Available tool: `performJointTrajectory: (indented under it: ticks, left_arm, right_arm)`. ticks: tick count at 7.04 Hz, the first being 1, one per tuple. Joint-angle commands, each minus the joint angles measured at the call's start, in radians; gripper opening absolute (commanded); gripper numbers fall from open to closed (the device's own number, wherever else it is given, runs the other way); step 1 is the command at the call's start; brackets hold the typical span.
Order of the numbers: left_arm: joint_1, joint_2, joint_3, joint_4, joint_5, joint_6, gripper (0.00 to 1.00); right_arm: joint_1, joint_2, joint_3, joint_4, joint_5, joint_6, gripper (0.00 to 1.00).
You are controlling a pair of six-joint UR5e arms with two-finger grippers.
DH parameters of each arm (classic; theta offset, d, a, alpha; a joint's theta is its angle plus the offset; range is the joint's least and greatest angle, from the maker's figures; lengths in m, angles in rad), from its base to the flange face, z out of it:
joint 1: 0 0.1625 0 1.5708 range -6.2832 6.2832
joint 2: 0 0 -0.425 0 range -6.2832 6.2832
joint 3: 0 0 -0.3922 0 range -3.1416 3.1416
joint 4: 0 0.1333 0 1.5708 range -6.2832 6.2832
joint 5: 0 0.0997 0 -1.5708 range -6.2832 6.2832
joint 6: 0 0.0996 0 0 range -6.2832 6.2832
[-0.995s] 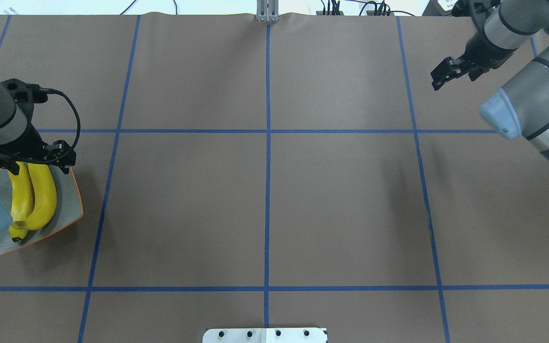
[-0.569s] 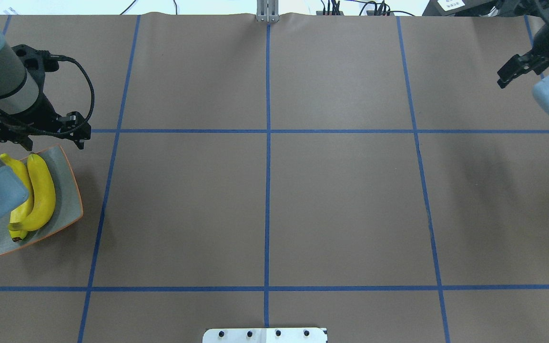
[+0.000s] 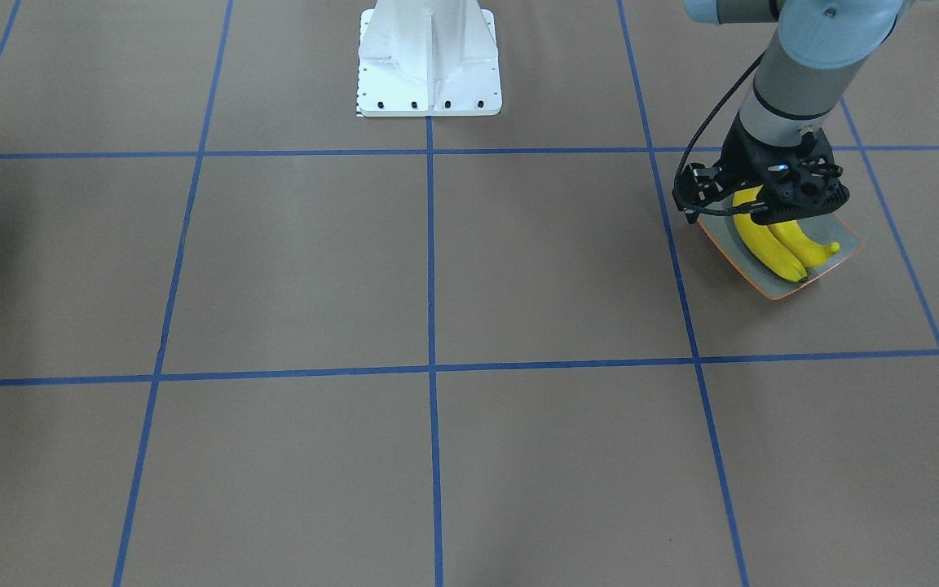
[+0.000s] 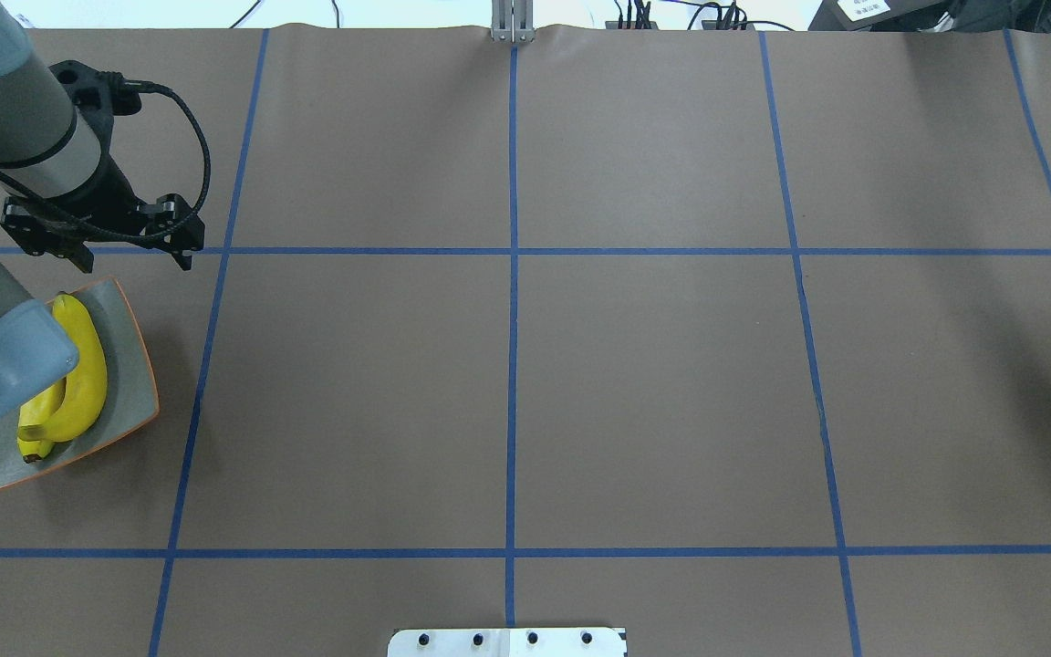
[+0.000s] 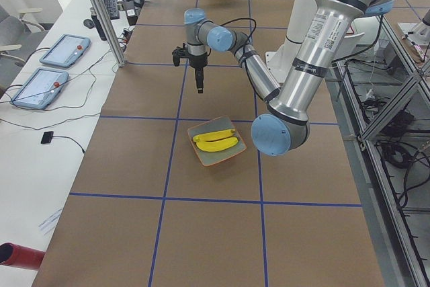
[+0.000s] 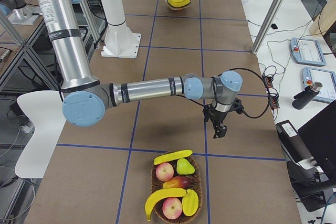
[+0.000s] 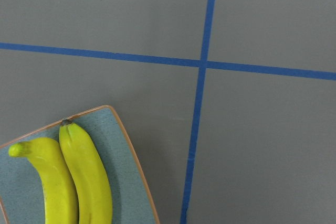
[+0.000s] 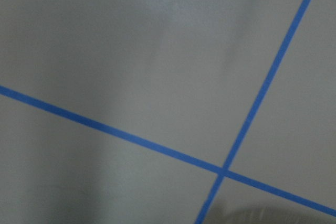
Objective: Transfer all bananas from basket to plate
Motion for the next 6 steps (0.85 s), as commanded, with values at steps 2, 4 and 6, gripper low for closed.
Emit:
performJointTrajectory:
  ticks: [2,4,6]
  left_arm:
    - [0.009,-0.024,0.005,-0.005,-0.007,-0.006,1.00]
    - [0.026,-0.036,0.003,-0.005,-0.007,-0.009,1.00]
    - [0.027,-0.036,0.005,-0.005,-0.004,-0.010,1.00]
  right_arm:
    - [0.110,-0.088,-0.081,0.002,0.002,-0.198,1.00]
    - [0.127,-0.133,-0.091,0.004,-0.006,-0.273,1.00]
    - [0.132,-0.158,-0.111,0.005,-0.019,-0.292,1.00]
